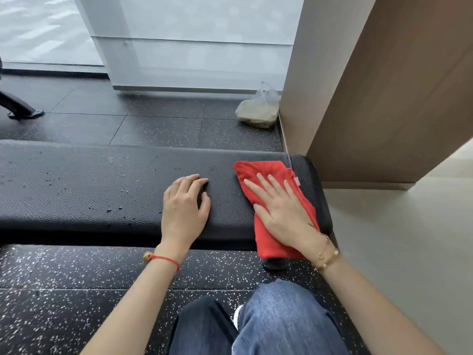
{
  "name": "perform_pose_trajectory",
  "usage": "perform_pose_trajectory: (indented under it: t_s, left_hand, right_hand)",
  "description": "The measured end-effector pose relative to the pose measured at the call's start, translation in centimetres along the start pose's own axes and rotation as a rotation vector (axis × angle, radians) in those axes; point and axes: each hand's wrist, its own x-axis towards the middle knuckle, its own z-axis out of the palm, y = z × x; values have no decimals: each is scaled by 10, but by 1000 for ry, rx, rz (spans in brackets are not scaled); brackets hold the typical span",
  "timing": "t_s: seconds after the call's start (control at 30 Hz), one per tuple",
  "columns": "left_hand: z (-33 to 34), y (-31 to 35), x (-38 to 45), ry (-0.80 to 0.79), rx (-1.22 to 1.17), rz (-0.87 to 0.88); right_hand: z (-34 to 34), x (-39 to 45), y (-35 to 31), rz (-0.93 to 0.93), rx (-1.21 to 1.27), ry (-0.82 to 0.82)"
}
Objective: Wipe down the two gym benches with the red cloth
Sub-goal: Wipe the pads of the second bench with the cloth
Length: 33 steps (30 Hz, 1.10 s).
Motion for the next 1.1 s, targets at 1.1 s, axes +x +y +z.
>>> perform_pose_trajectory:
  t_s: [1.1]
  left_hand:
    - [-48,-61,-2,57,28,-76]
  right_hand:
    - [25,50,-74,-264,9,-64]
